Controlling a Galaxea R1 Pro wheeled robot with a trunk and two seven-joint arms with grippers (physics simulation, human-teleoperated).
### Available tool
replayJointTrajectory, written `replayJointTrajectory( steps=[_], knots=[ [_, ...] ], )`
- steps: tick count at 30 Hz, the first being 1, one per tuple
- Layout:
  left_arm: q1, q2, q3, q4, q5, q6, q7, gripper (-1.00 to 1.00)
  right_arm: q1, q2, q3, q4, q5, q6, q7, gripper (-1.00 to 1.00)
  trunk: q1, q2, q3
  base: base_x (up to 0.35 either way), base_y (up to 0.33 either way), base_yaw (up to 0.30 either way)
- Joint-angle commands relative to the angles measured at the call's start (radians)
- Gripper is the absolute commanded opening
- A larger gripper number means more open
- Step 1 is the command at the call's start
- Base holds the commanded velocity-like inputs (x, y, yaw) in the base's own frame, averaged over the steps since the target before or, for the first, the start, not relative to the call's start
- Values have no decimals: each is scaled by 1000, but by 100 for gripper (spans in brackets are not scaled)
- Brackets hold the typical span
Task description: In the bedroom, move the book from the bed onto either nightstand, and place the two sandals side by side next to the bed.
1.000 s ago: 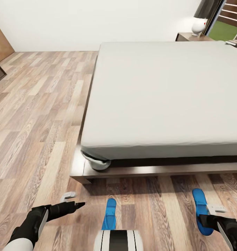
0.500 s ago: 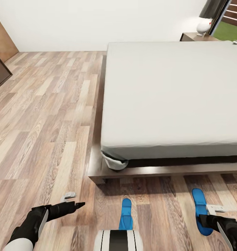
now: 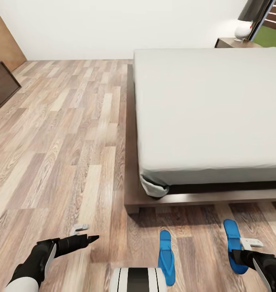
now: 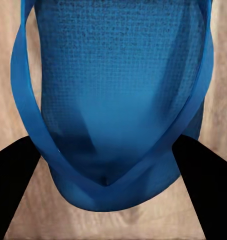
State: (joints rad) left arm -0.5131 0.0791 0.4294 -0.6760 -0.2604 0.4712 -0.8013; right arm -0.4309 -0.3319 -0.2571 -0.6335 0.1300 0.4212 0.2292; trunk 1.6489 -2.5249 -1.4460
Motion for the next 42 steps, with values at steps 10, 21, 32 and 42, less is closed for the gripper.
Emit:
replayJointTrajectory(
  steps=[10, 21, 32, 42],
  knots=[
    [-1, -1, 5, -1, -6, 6, -7, 100, 0, 1, -5, -3, 11, 5, 9, -100, 0, 0, -1, -64, 296, 0],
    [-1, -1, 6, -1, -6, 6, -8, 100, 0, 1, -4, -2, 13, 5, 9, -100, 0, 0, -1, -50, 271, 0],
    [-1, -1, 6, -1, -6, 6, -7, 100, 0, 1, -4, -2, 13, 5, 9, -100, 0, 0, -1, -1, 130, 0],
    [-1, -1, 5, -1, -6, 6, -7, 100, 0, 1, -4, -3, 13, 5, 9, -100, 4, -3, -39, 0, 1, 0]
  ],
)
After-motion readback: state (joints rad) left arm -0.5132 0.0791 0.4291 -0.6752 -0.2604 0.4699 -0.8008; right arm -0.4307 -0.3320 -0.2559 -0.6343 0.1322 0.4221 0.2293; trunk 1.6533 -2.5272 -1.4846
